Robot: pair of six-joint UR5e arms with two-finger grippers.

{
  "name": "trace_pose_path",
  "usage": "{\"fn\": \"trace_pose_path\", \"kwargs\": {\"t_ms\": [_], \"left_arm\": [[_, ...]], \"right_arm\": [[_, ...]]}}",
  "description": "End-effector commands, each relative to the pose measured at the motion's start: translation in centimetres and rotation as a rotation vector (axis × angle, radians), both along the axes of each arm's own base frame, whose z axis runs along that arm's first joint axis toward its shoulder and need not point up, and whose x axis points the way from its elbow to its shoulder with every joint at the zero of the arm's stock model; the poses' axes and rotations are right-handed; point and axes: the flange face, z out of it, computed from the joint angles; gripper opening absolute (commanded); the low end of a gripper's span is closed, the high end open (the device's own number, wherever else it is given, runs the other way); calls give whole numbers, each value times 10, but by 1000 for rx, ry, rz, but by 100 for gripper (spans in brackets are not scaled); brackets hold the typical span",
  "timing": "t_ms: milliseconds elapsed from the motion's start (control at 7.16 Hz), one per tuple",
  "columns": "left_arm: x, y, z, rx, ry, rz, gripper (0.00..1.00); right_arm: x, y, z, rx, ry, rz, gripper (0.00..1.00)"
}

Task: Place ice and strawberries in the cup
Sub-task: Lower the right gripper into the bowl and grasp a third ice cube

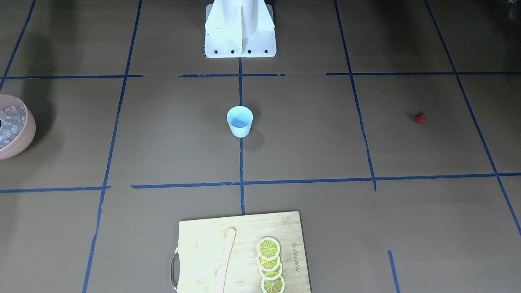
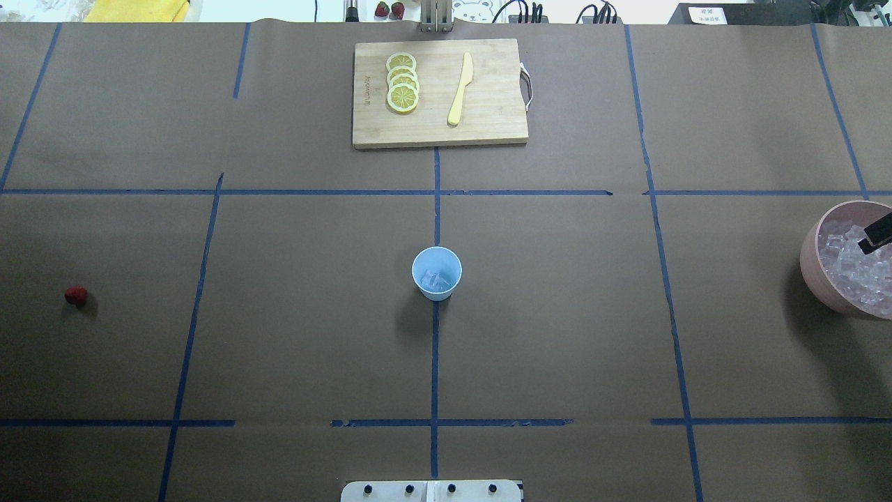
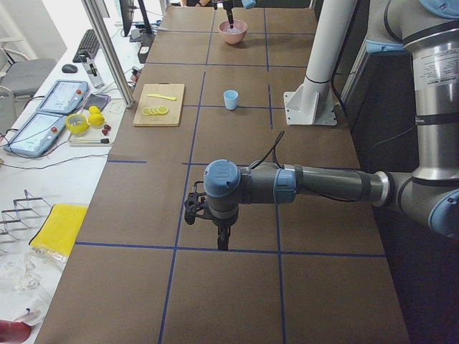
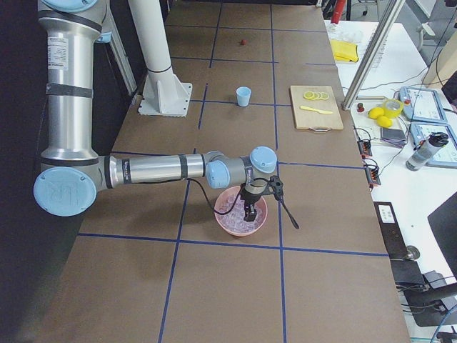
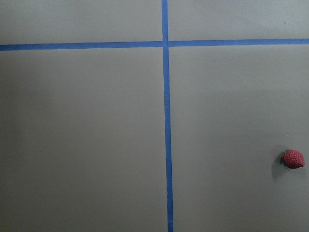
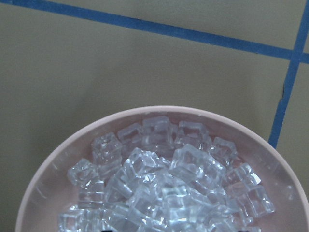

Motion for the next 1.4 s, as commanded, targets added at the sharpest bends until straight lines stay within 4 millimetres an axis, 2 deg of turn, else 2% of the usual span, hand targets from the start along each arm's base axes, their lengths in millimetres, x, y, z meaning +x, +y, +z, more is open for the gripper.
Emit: {"fn": "trace_pose_path", "kwargs": {"t_ms": [0,419,698,838,977,1256], "left_arm": [[0,3,2,-2,0,1,100],[0,4,3,-2,0,1,100],[0,4,3,0,0,1,100],[0,4,3,0,0,1,100],[0,4,2,0,0,0,100],[0,4,2,0,0,0,100]], "right_arm": [[-6,-2,3,-5,3,-11,86],[-7,-4,9,-13,9,-10,82],[-7,-6,31,6,1,-5,82],[-8,-7,33,13,-2,4,73],[-8,-8,24,4,-8,33,52],[-8,-8,16,9,-13,41,30]]}}
